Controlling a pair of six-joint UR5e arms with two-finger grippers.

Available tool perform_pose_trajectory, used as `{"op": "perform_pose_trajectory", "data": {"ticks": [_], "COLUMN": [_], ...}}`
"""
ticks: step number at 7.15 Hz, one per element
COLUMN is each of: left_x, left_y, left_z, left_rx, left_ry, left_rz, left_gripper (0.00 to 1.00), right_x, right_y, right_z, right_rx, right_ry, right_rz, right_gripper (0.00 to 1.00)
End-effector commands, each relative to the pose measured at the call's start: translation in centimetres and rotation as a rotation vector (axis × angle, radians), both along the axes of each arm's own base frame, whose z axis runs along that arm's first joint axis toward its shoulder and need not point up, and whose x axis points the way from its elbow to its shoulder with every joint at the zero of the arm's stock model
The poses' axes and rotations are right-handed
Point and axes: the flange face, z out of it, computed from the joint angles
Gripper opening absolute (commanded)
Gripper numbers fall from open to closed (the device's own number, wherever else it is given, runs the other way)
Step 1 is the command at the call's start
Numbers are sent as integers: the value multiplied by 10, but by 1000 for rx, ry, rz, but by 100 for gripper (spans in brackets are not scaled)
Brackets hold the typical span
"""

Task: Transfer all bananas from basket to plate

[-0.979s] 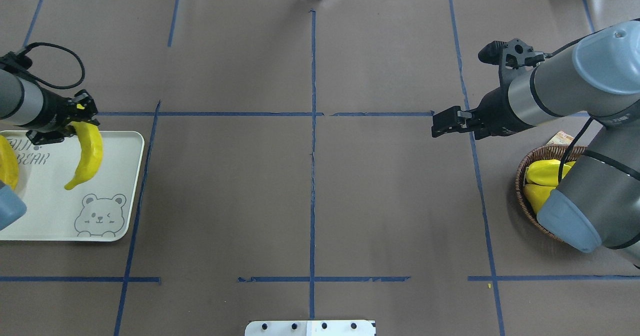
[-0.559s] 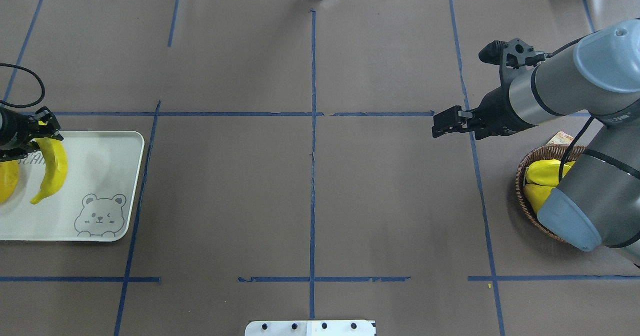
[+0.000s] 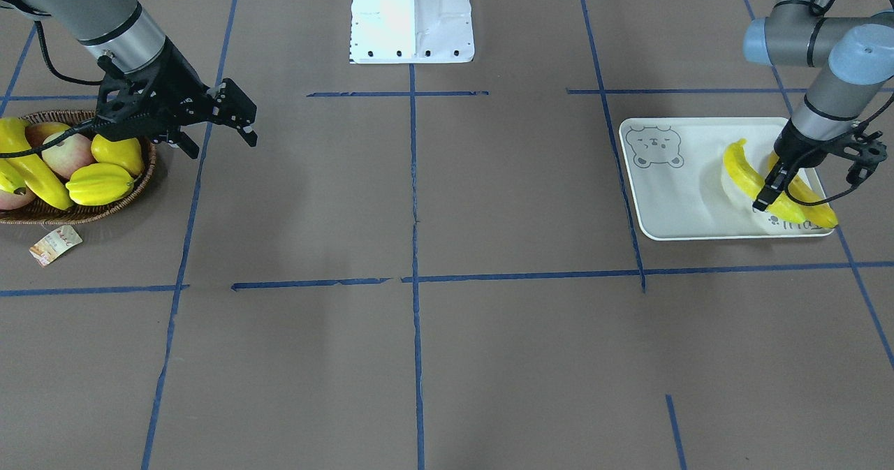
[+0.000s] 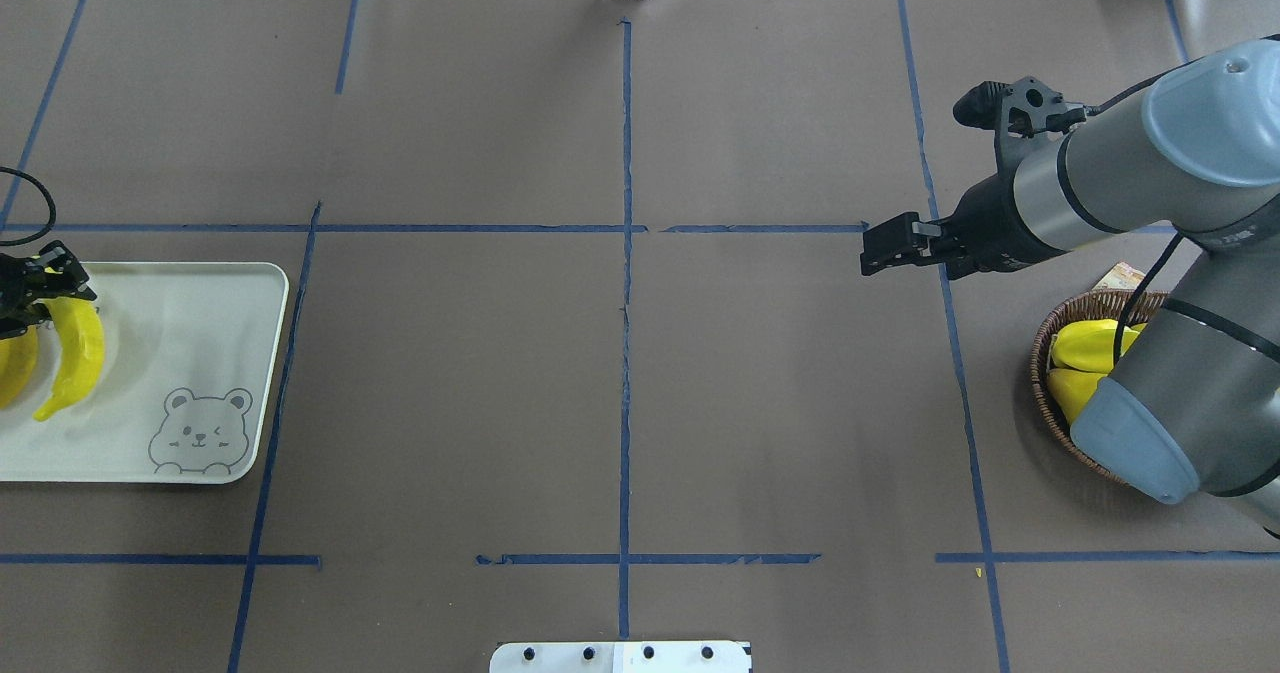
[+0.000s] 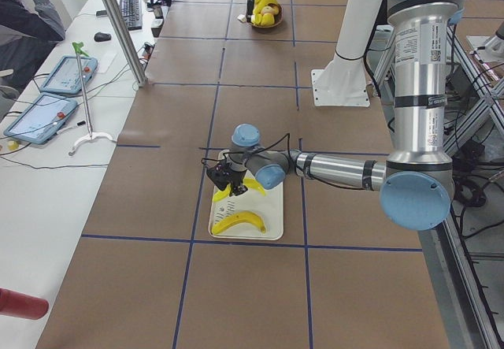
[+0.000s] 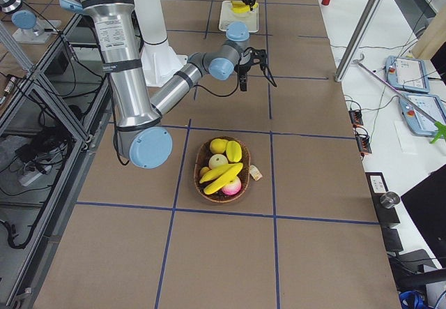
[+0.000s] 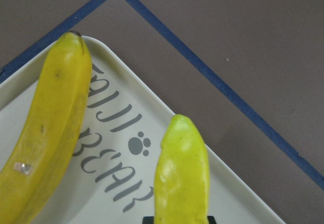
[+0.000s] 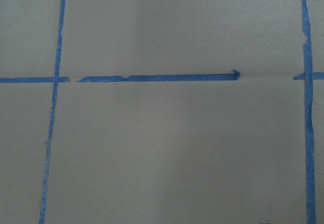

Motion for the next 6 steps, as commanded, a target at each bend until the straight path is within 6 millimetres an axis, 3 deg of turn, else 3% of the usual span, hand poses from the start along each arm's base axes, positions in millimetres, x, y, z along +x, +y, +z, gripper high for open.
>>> {"op": "perform_pose_trajectory", "data": {"ticks": [1, 2, 3, 4, 5, 6], "left_x": [-28, -41, -61, -96, -100, -91], "left_y": [-2, -7, -10, -21, -28, -48], "left_z": [30, 24, 16, -12, -50, -89], "left_rx": [83, 105, 79, 71, 115, 186], "left_ry": [-42, -34, 53, 187, 256, 275], "left_rz": [66, 70, 93, 99, 124, 135], "left_gripper": [86, 100, 100, 100, 100, 100], "right_x": [-2, -4, -4, -4, -2, 2], "right_y": [1, 2, 2, 2, 1, 1], "right_z": [-1, -2, -2, -1, 0, 6], "right_rx": [2, 3, 3, 1, 0, -8], "right_ry": [2, -1, -1, 1, 3, 11], "right_rz": [1, -3, -3, -1, 0, 4], "right_gripper": [100, 100, 100, 100, 100, 100]}}
